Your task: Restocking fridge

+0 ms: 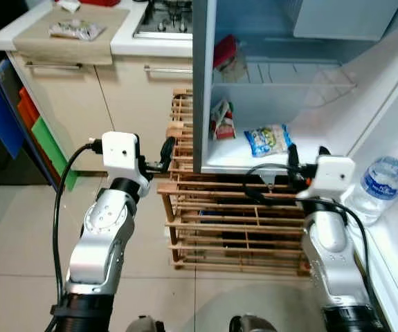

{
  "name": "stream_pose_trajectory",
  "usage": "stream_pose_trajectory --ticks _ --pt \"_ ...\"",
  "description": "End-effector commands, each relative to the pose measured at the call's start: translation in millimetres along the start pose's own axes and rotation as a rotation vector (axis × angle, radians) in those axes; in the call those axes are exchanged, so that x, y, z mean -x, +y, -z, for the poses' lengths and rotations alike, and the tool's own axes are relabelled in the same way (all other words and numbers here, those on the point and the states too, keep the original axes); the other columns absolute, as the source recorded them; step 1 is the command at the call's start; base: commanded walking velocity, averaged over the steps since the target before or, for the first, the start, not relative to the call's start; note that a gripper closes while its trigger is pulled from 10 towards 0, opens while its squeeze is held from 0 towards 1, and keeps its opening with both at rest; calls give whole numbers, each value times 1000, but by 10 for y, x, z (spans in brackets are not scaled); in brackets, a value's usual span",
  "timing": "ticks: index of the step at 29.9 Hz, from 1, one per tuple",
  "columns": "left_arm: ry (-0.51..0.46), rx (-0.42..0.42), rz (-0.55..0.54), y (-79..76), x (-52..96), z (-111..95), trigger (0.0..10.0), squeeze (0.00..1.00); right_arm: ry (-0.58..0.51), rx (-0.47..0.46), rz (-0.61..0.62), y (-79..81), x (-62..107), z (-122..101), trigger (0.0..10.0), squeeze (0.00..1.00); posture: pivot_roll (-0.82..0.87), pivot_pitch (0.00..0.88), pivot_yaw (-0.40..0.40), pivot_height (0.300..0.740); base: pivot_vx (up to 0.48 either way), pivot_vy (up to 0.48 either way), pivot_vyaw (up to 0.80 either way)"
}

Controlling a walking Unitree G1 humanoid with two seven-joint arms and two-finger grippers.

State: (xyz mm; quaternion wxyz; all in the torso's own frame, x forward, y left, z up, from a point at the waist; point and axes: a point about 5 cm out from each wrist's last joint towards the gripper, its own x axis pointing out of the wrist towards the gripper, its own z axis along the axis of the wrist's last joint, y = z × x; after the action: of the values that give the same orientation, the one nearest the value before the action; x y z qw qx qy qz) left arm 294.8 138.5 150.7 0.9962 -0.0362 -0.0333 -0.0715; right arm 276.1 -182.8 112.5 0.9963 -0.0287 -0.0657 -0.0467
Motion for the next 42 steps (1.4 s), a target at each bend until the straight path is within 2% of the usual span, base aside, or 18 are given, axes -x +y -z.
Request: stream_pose_trajectory --ticks 1,10,18,22,26,30,34,37,38,39,40,42 --pt "-5 -3 -6 -25 -46 1 10000 0 9 -4 -7 -13 -4 -3 10000 0 -79 0 17 740 -270 0 0" --pt "-14 3 3 -54 -102 -9 10000 0 29 -2 -36 36 27 36 10000 0 -111 0 28 740 -269 0 0" --pt "-1 29 8 -103 -132 58 10000 0 73 -20 -13 -85 110 80 10000 0 -137 0 33 740 -264 0 0" --pt "14 39 3 -117 -100 108 10000 0 107 -15 4 -223 193 124 10000 0 -147 3 33 740 -63 0 0" --pt "31 58 27 -117 -38 178 10000 0 188 24 7 -371 403 295 10000 0 -152 1 15 740 0 0 0" --pt "24 64 24 -65 -17 193 10000 0 230 32 2 -434 534 385 10000 0 -143 0 6 740 0 0 0" --pt "44 58 34 -54 10 266 10000 0 323 64 -43 -561 799 527 10000 0 -147 0 7 740 0 0 0" --pt "123 27 60 -43 26 440 10000 0 473 129 -76 -772 1187 746 10000 0 -158 15 7 740 0 0 0" --pt "162 12 69 -35 23 508 10000 0 530 150 -73 -847 1258 833 10000 0 -167 18 6 740 0 0 0" --pt "239 -20 78 -18 13 631 10000 0 611 307 -2 -1009 1221 997 10000 0 -190 21 6 740 0 0 0" --pt "239 -20 78 -18 13 631 10000 0 611 307 -2 -1009 1221 997 10000 0 -190 21 6 740 0 0 0" --pt "392 -77 85 11 21 867 10000 0 753 520 273 -1383 1172 1136 10000 0 -199 16 8 740 0 0 0"
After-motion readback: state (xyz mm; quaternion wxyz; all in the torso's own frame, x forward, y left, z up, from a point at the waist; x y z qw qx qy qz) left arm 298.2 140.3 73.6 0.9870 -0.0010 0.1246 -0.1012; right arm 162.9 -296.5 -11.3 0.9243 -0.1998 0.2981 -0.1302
